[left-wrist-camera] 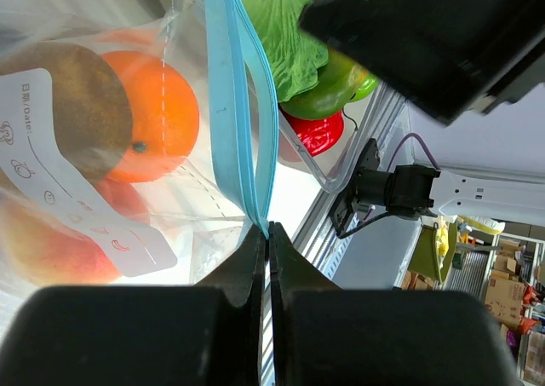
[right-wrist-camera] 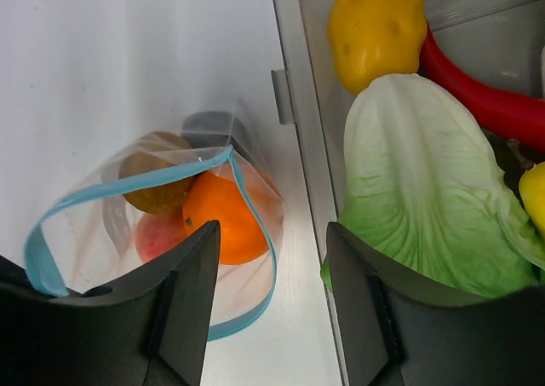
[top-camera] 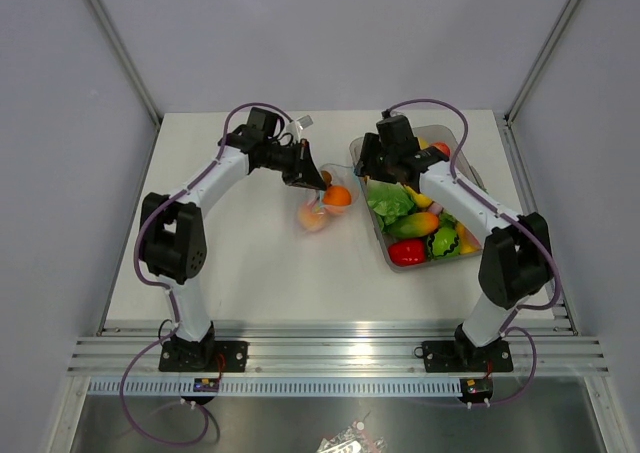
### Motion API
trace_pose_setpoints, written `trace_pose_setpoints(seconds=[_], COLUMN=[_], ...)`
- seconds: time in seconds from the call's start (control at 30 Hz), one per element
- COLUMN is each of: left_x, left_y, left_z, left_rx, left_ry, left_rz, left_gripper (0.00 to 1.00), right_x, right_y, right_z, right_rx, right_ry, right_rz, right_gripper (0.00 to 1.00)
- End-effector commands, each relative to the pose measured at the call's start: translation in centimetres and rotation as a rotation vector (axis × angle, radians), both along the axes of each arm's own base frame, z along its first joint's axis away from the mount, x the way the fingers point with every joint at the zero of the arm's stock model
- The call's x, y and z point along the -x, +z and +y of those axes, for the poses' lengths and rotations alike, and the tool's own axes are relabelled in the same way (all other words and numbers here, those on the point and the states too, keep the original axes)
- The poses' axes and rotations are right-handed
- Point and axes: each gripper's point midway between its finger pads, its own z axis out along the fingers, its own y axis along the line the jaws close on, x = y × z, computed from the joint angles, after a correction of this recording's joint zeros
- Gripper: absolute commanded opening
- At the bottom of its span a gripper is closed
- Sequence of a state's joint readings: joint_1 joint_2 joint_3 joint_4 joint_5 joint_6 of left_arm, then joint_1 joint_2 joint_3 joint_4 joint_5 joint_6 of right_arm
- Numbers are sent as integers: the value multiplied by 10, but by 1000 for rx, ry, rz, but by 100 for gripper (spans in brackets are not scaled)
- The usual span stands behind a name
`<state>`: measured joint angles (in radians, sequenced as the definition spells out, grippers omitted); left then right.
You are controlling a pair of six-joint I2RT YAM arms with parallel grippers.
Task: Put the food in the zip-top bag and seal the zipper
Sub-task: Adjust the zipper food storage bag at the center of the board.
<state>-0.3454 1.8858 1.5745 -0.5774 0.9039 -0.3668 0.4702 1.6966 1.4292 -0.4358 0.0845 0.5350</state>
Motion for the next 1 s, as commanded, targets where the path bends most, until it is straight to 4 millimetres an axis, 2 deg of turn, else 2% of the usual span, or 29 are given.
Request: trace_pose_setpoints(seconds=[0.0, 0.13, 0.23, 0.27, 0.33, 0.37, 0.4, 0.43, 0.47, 0.53, 0.57, 0.63, 0.7, 0.77, 0.8, 0.83, 0.87, 0.9, 0.93, 0.97], left_x=[3, 5, 7, 7, 10, 10, 11, 15, 16, 24, 28, 39, 47, 57, 62, 58, 76, 82, 74, 77], left_y=[30, 27, 26, 25, 24, 24, 23, 23, 22, 20, 27, 27, 42, 37, 28, 25, -10, -3, 6, 0], left_z=[2, 2, 4, 4, 6, 6, 7, 8, 9, 13, 16, 23, 36, 58, 65, 73, 81, 84, 80, 78], left_rx=[56, 51, 45, 42, 38, 36, 32, 25, 18, 1, -10, -30, -74, -133, -146, -132, -143, -86, 7, 77], left_ry=[-17, -21, -23, -25, -28, -32, -34, -35, -37, -37, -19, 18, 103, 272, 339, 424, 541, 596, 634, 707], left_rz=[-78, -68, -65, -66, -65, -68, -65, -55, -56, -30, -47, -24, -76, -34, 5, 12, 185, 167, 125, 228], left_gripper=[0, 0, 0, 0, 0, 0, 0, 21, 36, 57, 69, 82, 83, 82, 77, 76, 73, 66, 64, 64], right_x=[10, 15, 11, 9, 7, 5, 5, 3, 1, 1, -1, 0, -2, 0, 0, 1, 2, 2, 2, 2], right_y=[-3, -9, -20, -24, -22, -22, -21, -20, -19, -21, -18, -25, -23, -25, -26, -28, -26, -28, -26, -25], right_z=[12, 30, 36, 39, 44, 47, 50, 51, 53, 55, 57, 58, 60, 59, 60, 58, 59, 57, 58, 57], right_rx=[52, -14, -25, -31, -67, -78, -97, -108, -121, -152, -168, -192, -230, -245, -248, -244, -246, -245, -247, -245], right_ry=[154, 231, 240, 242, 240, 240, 233, 227, 221, 202, 195, 167, 143, 123, 109, 99, 98, 86, 87, 83], right_rz=[10, 35, 58, 62, 62, 60, 66, 65, 60, 71, 56, 68, 57, 52, 52, 54, 47, 50, 43, 42], right_gripper=[60, 60, 55, 41, 25, 13, 8, 4, 0, 0, 0, 0, 0, 0, 0, 0, 0, 0, 0, 0])
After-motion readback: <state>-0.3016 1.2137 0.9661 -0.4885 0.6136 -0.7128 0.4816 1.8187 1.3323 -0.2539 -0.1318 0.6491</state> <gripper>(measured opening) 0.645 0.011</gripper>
